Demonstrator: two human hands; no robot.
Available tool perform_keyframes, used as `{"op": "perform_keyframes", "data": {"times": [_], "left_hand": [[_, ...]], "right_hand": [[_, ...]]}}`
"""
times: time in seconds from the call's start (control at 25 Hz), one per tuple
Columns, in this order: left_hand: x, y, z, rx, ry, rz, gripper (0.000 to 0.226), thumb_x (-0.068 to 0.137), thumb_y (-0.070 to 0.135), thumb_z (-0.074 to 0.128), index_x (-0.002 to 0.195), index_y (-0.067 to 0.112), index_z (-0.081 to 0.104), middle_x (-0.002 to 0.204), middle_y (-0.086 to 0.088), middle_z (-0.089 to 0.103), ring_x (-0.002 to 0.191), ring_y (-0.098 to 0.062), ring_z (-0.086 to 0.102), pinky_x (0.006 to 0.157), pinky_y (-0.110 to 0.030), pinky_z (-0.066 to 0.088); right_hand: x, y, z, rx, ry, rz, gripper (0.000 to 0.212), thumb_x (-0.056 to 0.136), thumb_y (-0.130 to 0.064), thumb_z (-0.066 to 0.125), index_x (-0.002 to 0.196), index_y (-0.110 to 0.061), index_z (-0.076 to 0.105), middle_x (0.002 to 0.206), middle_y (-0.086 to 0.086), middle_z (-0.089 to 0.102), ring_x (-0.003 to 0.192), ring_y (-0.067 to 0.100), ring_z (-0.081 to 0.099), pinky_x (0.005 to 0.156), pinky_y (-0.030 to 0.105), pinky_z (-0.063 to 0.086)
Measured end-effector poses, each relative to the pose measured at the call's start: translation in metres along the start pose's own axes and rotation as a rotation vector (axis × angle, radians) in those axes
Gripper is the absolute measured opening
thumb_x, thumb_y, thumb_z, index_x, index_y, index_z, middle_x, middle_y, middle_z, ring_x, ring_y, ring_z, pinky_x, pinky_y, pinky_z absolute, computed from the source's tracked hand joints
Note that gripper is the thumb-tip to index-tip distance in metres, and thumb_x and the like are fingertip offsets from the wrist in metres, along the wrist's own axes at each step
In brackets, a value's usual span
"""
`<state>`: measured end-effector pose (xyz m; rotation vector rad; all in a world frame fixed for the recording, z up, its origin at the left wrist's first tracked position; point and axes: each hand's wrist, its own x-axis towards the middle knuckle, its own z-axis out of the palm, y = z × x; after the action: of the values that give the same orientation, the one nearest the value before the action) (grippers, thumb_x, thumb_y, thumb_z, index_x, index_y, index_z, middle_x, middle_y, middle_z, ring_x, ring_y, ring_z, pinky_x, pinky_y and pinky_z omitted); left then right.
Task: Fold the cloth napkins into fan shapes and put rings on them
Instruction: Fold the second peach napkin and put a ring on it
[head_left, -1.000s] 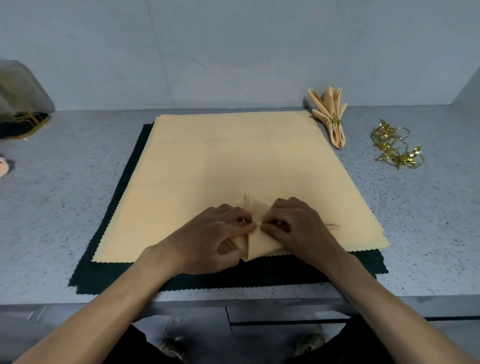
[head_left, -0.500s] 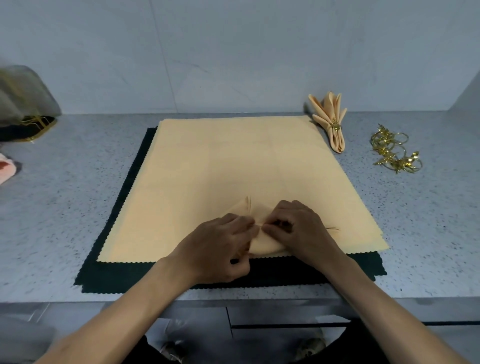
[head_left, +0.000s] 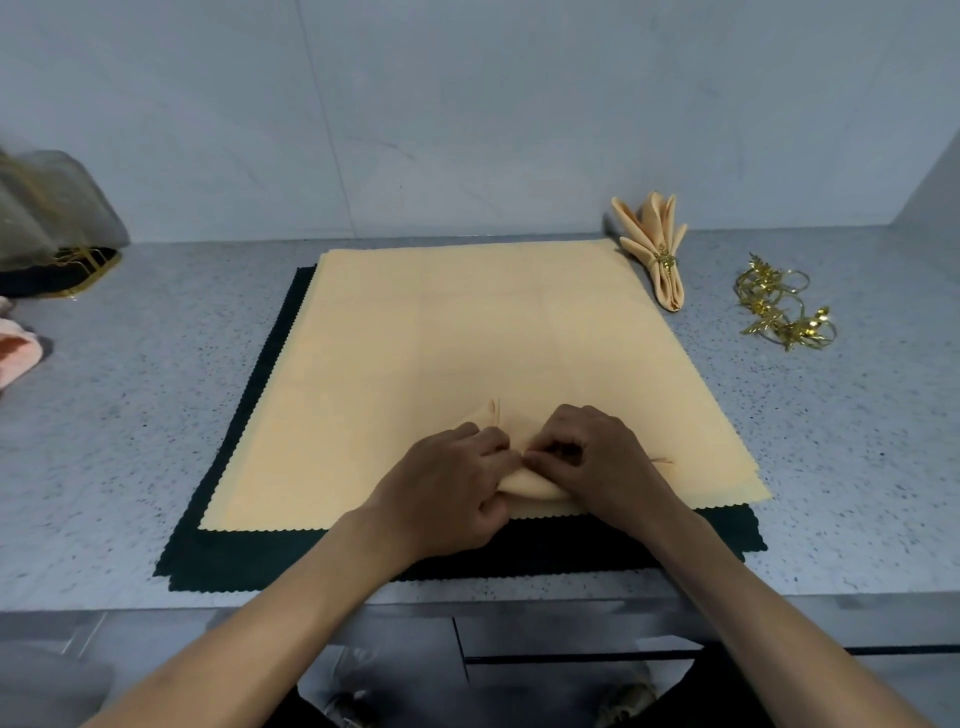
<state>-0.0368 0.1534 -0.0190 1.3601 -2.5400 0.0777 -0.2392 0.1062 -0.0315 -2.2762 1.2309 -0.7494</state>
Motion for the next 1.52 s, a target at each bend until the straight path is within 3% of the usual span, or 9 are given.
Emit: {"op": "perform_keyframes", "data": {"times": [0.2,0.44,0.68,0.8,0.92,1.04,1.24,1.4,1.52], "left_hand": [[-0.001,-0.008,0.005,0.017,0.053,0.072,0.031,0.077,0.023,0.047,0.097,0.016,0.070,0.097,0.004,0.069,0.072,-0.018,0.061,0.061,-0.025,0.048],[0.005,-0.021,0.010,-0.027,0.126,0.114,0.044,0.058,-0.005,0.080,0.097,0.013,0.075,0.097,-0.001,0.069,0.072,-0.020,0.062,0.055,-0.022,0.047],[0.017,-0.019,0.006,0.072,0.104,0.121,0.026,0.072,0.014,0.044,0.081,0.015,0.069,0.084,0.002,0.063,0.073,-0.020,0.056,0.063,-0.026,0.042],[0.025,-0.009,-0.024,-0.146,0.061,-0.049,0.021,0.072,0.018,0.047,0.075,0.015,0.068,0.073,0.005,0.063,0.065,-0.017,0.054,0.059,-0.025,0.034],[0.036,-0.008,-0.072,-0.612,-0.075,-0.386,0.024,0.079,0.026,0.067,0.060,0.013,0.061,0.056,0.004,0.059,0.049,-0.011,0.049,0.051,-0.026,0.038],[0.043,-0.023,-0.089,-1.120,-0.418,-0.726,0.007,0.083,0.007,0.073,0.089,0.003,0.074,0.088,-0.011,0.076,0.074,-0.021,0.069,0.067,-0.028,0.055],[0.047,-0.024,-0.051,-1.146,-0.517,-0.922,0.017,0.079,0.000,0.072,0.096,-0.005,0.072,0.097,-0.020,0.073,0.082,-0.030,0.068,0.074,-0.032,0.056],[0.054,-0.037,-0.042,-1.145,-0.492,-0.979,0.022,0.078,0.000,0.073,0.100,-0.006,0.071,0.101,-0.020,0.073,0.083,-0.030,0.068,0.082,-0.037,0.055],[0.056,-0.035,-0.040,-1.082,-0.496,-0.956,0.020,0.077,0.002,0.075,0.096,-0.002,0.072,0.094,-0.017,0.074,0.083,-0.029,0.068,0.081,-0.036,0.055]], "right_hand": [[0.001,0.001,-0.001,0.021,0.000,-0.011,0.005,0.085,-0.032,0.072,0.082,-0.028,0.072,0.083,-0.016,0.061,0.084,0.004,0.053,0.073,0.023,0.040],[0.001,0.003,0.000,0.039,0.009,-0.008,0.006,0.085,-0.033,0.072,0.082,-0.028,0.072,0.083,-0.016,0.062,0.085,0.004,0.054,0.075,0.025,0.042],[0.003,-0.001,-0.005,0.083,-0.007,0.012,0.014,0.090,-0.032,0.068,0.080,-0.023,0.072,0.080,-0.011,0.063,0.078,0.007,0.057,0.071,0.030,0.044],[-0.001,-0.011,-0.040,0.261,-0.117,0.063,0.037,0.094,-0.052,0.051,0.092,-0.022,0.072,0.087,-0.009,0.067,0.081,0.009,0.061,0.074,0.033,0.046],[-0.004,-0.025,-0.086,0.119,-0.364,0.055,0.022,0.092,-0.049,0.061,0.102,-0.030,0.067,0.088,-0.011,0.066,0.077,0.006,0.059,0.069,0.026,0.046],[0.007,-0.028,-0.103,0.223,-0.435,0.157,0.015,0.092,-0.024,0.069,0.107,-0.026,0.068,0.096,-0.009,0.071,0.085,0.007,0.065,0.077,0.026,0.051],[0.027,-0.011,-0.083,0.162,-0.681,0.338,0.014,0.091,-0.021,0.070,0.104,-0.021,0.068,0.066,-0.022,0.064,0.065,-0.006,0.058,0.062,0.012,0.041],[0.009,-0.016,-0.059,-0.103,-0.206,0.239,0.050,0.094,-0.036,0.063,0.140,-0.022,0.051,0.131,-0.010,0.058,0.121,0.012,0.053,0.096,0.020,0.037],[-0.015,-0.026,-0.024,-0.174,-0.251,0.138,0.064,0.102,-0.050,0.034,0.157,-0.023,0.015,0.162,-0.010,0.017,0.147,0.005,0.015,0.114,0.016,0.009]]}}
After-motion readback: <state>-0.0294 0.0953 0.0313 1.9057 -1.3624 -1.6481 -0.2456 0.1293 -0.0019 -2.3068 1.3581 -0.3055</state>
